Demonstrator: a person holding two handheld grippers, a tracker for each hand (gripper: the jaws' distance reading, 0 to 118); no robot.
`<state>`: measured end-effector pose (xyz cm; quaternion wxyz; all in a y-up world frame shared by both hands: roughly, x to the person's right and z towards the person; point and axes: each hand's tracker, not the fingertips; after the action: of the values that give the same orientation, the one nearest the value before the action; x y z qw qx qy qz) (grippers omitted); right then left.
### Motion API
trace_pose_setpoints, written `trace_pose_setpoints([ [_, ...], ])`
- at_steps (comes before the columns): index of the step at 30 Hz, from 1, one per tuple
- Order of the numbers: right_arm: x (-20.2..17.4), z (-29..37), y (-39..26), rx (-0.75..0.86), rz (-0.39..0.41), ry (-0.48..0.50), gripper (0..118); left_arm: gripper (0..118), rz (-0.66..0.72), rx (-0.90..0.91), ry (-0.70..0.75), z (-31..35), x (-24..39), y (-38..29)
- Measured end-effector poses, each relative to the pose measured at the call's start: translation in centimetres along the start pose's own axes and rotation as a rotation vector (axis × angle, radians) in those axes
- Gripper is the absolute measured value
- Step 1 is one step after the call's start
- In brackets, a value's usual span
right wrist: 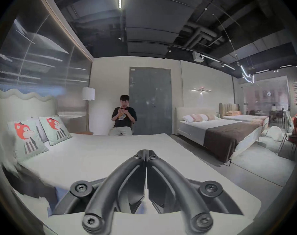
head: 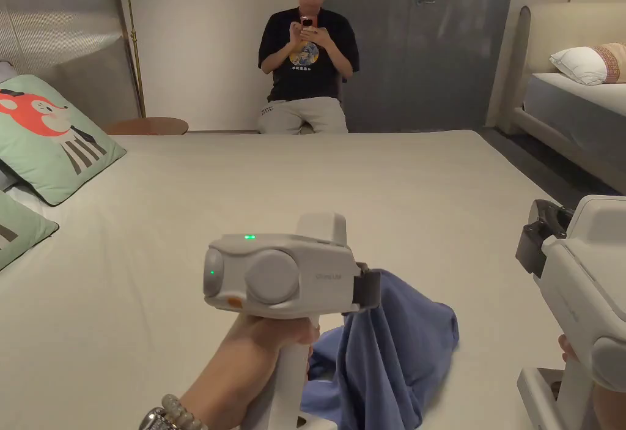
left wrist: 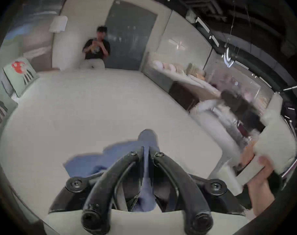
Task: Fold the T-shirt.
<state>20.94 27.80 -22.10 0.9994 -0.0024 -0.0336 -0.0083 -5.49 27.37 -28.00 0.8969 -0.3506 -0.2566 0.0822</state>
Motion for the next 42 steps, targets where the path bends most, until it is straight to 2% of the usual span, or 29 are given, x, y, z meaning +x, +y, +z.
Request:
trace_pose_setpoints([
  [5,1.3,0.5,-1.3,-0.023,0.004,-0.020,1,2,0.060,-0.277,-0.005,-8.9,-0.4,-6.8],
  [9,1.6,0.5,-2.2,-0.035,0.010,-0.021,1,2,0.015,-0.371,0.043,-12.3,-0.3,-10.9],
  [13,1.2,0.8,-1.8,-0.040,0.017,-0.011,1,4,0.009,-0.362,0.044,-11.6,0.1,-11.8],
  [16,1.1,0.8,-1.9,-0.037,0.025,-0.007,1,8,0.032,-0.244,0.018,-9.7,-0.2,-10.4],
  [17,1.1,0.9,-1.9,-0.034,0.027,-0.005,1,20,0.029,-0.198,0.019,-8.6,-0.4,-9.6],
  [18,1.0,1.0,-1.8,-0.030,0.029,-0.004,1,54,0.031,-0.148,0.029,-7.5,-0.7,-8.9],
  [20,0.8,1.1,-1.7,-0.023,0.028,0.001,1,105,0.024,-0.024,0.051,-4.4,-1.3,-7.6],
  [21,0.8,1.2,-1.7,-0.019,0.028,0.003,1,110,0.025,0.052,0.055,-2.4,-1.7,-6.8],
  [26,0.4,1.6,-1.3,-0.003,0.027,0.012,1,108,-0.029,0.347,0.287,6.9,-4.4,-4.2],
  [29,0.6,1.3,-1.6,0.001,0.021,0.018,1,105,-0.067,0.491,0.507,11.4,-6.5,-4.2],
  [30,0.5,1.3,-1.6,0.001,0.018,0.020,1,92,-0.078,0.538,0.574,12.9,-6.8,-4.3],
  [32,0.5,1.3,-1.8,0.000,0.013,0.021,1,56,-0.071,0.598,0.655,14.8,-7.4,-4.6],
  [33,0.4,1.2,-1.8,0.000,0.011,0.023,1,30,-0.065,0.613,0.684,15.7,-7.7,-4.7],
  [34,0.4,1.2,-1.9,-0.001,0.010,0.025,1,12,-0.057,0.628,0.696,16.4,-8.0,-4.8],
  [35,0.3,1.2,-1.9,-0.001,0.010,0.027,1,0,-0.049,0.639,0.693,16.8,-8.3,-4.9],
  [42,-0.4,1.8,-1.9,-0.003,0.009,0.036,1,0,-0.077,0.600,0.651,16.1,-8.4,-5.5],
])
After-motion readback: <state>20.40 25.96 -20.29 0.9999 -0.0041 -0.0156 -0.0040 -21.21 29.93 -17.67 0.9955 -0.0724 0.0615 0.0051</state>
